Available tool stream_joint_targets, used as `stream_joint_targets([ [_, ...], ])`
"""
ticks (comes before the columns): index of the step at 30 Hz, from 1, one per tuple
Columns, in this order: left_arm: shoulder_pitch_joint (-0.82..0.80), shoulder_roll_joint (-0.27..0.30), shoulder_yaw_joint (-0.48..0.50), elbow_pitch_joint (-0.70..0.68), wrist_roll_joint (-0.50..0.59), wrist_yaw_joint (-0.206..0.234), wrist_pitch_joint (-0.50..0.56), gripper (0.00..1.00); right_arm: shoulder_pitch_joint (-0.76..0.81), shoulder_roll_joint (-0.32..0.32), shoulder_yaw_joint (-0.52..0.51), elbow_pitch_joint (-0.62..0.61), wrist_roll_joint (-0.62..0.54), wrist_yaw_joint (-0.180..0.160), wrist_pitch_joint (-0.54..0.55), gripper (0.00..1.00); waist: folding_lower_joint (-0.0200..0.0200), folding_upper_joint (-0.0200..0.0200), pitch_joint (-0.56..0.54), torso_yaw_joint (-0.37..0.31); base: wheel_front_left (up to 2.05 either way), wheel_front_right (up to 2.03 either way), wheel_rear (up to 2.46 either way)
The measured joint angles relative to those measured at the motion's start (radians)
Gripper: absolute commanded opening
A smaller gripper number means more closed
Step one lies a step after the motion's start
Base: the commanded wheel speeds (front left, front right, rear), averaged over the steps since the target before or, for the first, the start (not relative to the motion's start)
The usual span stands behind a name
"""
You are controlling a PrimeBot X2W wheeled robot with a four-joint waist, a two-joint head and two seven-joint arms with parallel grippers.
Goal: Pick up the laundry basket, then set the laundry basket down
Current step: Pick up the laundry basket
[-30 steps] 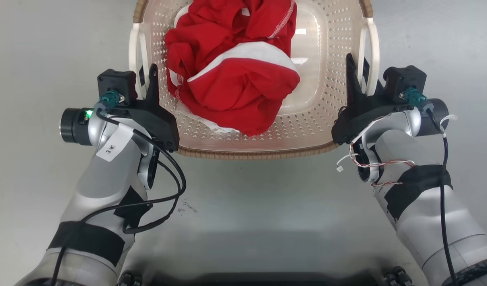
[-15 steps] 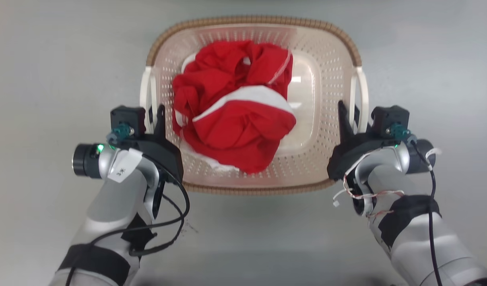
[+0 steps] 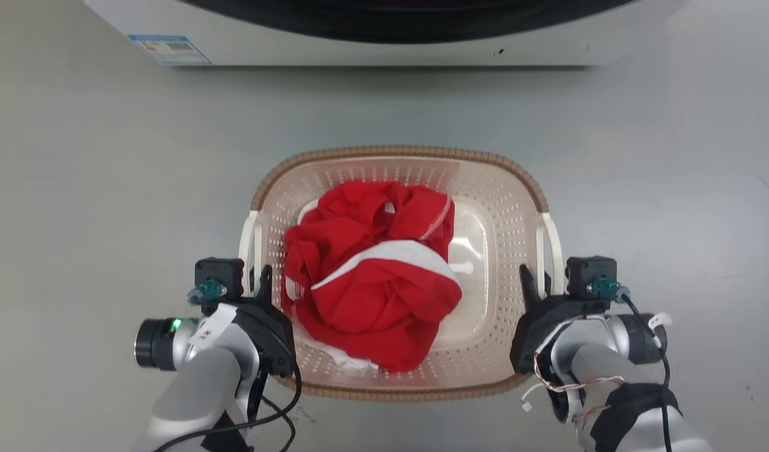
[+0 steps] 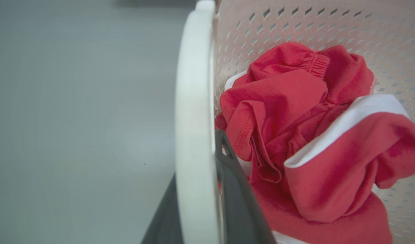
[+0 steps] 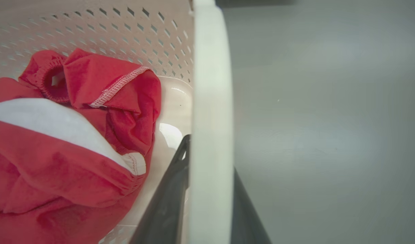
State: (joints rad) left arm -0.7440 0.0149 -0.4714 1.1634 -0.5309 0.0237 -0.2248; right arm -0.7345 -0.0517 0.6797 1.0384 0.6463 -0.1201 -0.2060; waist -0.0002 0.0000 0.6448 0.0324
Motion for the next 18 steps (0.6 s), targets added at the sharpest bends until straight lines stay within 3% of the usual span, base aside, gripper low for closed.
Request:
stream_joint_targets([
  [18, 0.219, 0.009, -0.100, 0.017, -0.102, -0.006, 0.117, 0.00, 0.200, 0.001, 0.130, -0.013, 0.170, -0.003, 0.154, 0.00, 0.0000, 0.0000, -0.279, -0.009, 0.00, 0.00, 0.00],
])
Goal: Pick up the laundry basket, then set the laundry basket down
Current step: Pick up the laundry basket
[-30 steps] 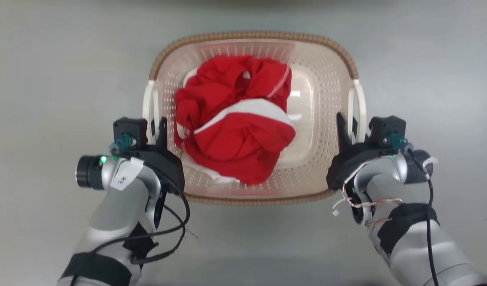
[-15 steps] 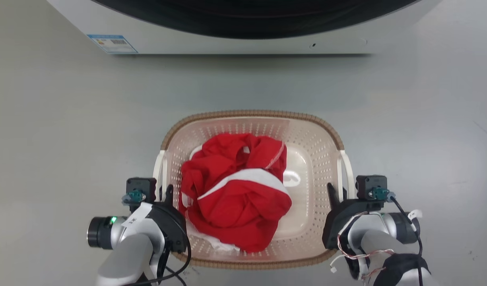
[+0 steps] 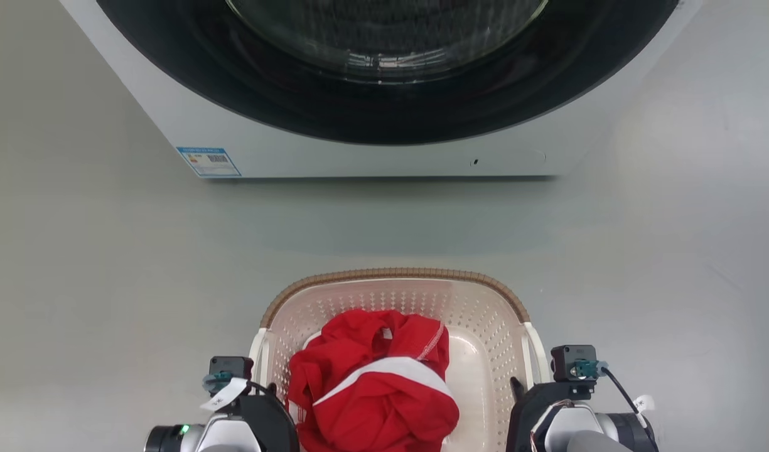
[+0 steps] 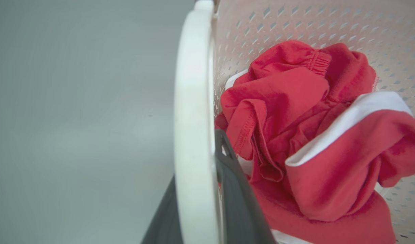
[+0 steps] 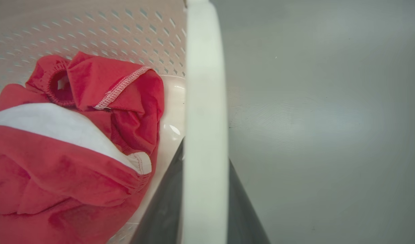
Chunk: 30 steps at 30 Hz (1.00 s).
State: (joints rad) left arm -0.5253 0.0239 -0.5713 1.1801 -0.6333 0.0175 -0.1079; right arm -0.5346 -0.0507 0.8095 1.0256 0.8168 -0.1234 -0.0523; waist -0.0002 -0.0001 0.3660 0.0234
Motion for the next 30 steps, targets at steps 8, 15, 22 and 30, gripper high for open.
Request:
stream_joint_targets([
  [8, 0.083, 0.006, -0.030, 0.000, -0.040, 0.008, 0.034, 0.00, 0.067, -0.002, 0.052, -0.017, 0.050, -0.004, 0.043, 0.00, 0.0000, -0.0001, -0.113, -0.006, 0.00, 0.00, 0.00],
  [15, 0.130, 0.009, -0.052, 0.003, -0.052, 0.009, 0.055, 0.00, 0.123, -0.004, 0.089, -0.032, 0.091, -0.009, 0.061, 0.00, 0.0000, 0.0000, -0.194, -0.014, 0.00, 0.00, 0.00],
  [22, 0.155, 0.012, -0.072, 0.002, -0.061, 0.011, 0.071, 0.00, 0.146, -0.007, 0.114, -0.038, 0.127, -0.009, 0.070, 0.00, 0.0001, 0.0000, -0.254, -0.024, 0.00, 0.00, 0.00],
  [30, 0.179, 0.014, -0.095, -0.005, -0.068, 0.018, 0.083, 0.00, 0.162, -0.009, 0.135, -0.035, 0.155, -0.010, 0.074, 0.00, 0.0001, 0.0000, -0.294, -0.037, 0.00, 0.00, 0.00],
])
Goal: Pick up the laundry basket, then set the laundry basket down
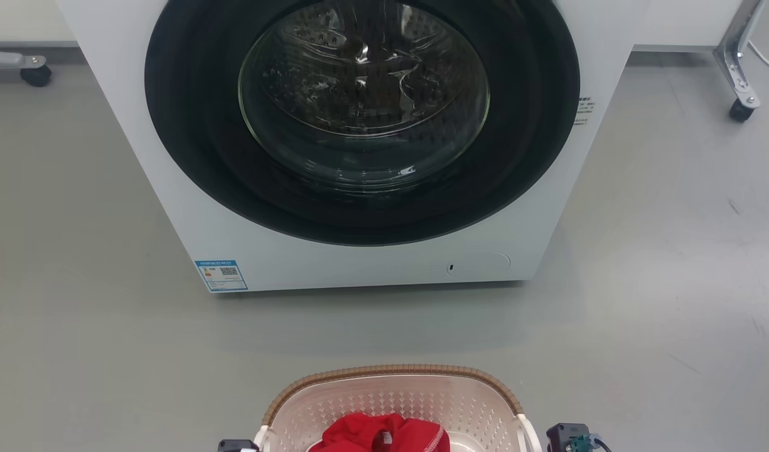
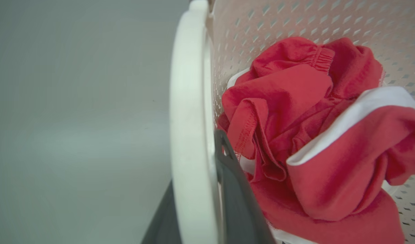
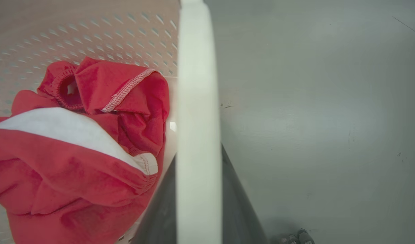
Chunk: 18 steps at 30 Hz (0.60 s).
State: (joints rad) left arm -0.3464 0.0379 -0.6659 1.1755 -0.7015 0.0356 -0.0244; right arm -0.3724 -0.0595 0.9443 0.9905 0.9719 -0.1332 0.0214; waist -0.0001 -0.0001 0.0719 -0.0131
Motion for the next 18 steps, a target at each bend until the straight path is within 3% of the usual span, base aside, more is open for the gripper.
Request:
stream_joint_targets([
  [18, 0.007, 0.001, -0.028, -0.003, -0.028, 0.008, 0.015, 0.00, 0.011, -0.001, 0.037, 0.012, 0.050, 0.000, -0.002, 0.00, 0.0001, 0.0001, -0.013, -0.005, 0.00, 0.00, 0.00],
])
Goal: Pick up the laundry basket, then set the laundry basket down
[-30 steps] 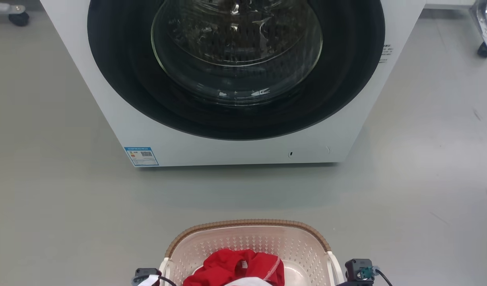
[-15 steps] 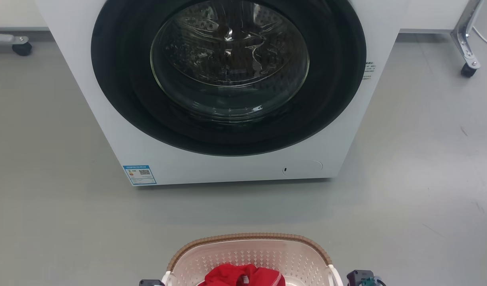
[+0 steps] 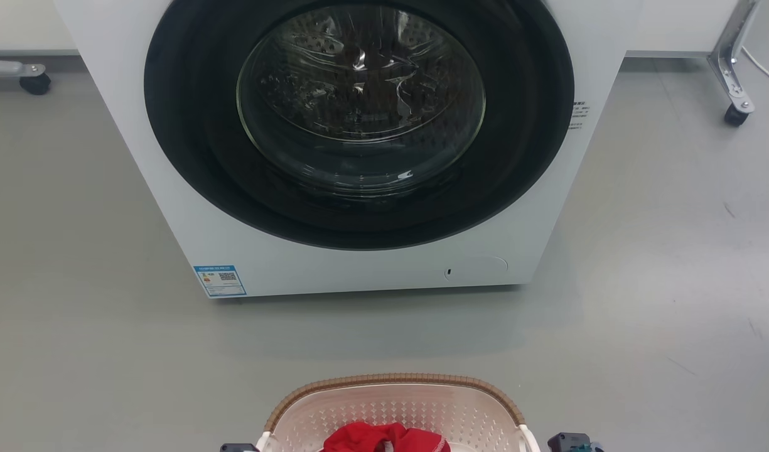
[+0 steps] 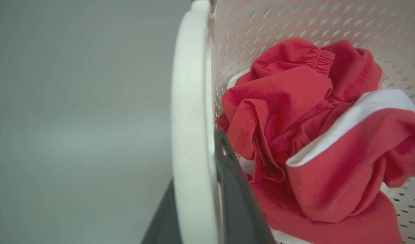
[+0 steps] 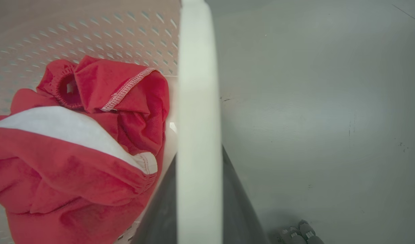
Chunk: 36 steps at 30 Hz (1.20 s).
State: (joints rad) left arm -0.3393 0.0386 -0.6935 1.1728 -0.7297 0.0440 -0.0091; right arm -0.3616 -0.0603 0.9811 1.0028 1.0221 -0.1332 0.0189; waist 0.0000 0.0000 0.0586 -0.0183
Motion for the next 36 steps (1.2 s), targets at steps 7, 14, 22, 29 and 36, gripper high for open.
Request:
stream_joint_targets([
  [7, 0.001, 0.000, -0.006, 0.000, -0.005, 0.000, 0.003, 0.00, -0.001, 0.000, 0.016, 0.003, 0.012, 0.000, -0.003, 0.00, 0.0000, 0.0001, -0.001, -0.002, 0.00, 0.00, 0.00],
  [14, 0.001, 0.000, -0.015, 0.001, -0.008, 0.002, 0.003, 0.00, -0.003, -0.001, 0.032, 0.007, 0.034, 0.000, -0.011, 0.00, -0.0001, 0.0000, 0.000, -0.003, 0.00, 0.00, 0.00],
  [22, 0.000, 0.001, -0.019, 0.000, -0.016, 0.008, 0.003, 0.00, -0.023, -0.001, 0.045, 0.012, 0.043, 0.000, -0.012, 0.00, 0.0000, 0.0000, 0.017, -0.005, 0.00, 0.00, 0.00],
  [29, -0.016, 0.001, -0.019, -0.001, -0.017, 0.009, 0.002, 0.00, -0.056, -0.002, 0.054, 0.019, 0.047, 0.000, -0.021, 0.00, 0.0000, 0.0001, 0.046, -0.005, 0.00, 0.00, 0.00],
  [36, -0.104, 0.002, -0.010, -0.001, -0.017, 0.010, -0.003, 0.00, -0.149, -0.002, 0.050, 0.030, 0.051, 0.000, -0.036, 0.00, 0.0000, 0.0001, 0.094, -0.003, 0.00, 0.00, 0.00],
])
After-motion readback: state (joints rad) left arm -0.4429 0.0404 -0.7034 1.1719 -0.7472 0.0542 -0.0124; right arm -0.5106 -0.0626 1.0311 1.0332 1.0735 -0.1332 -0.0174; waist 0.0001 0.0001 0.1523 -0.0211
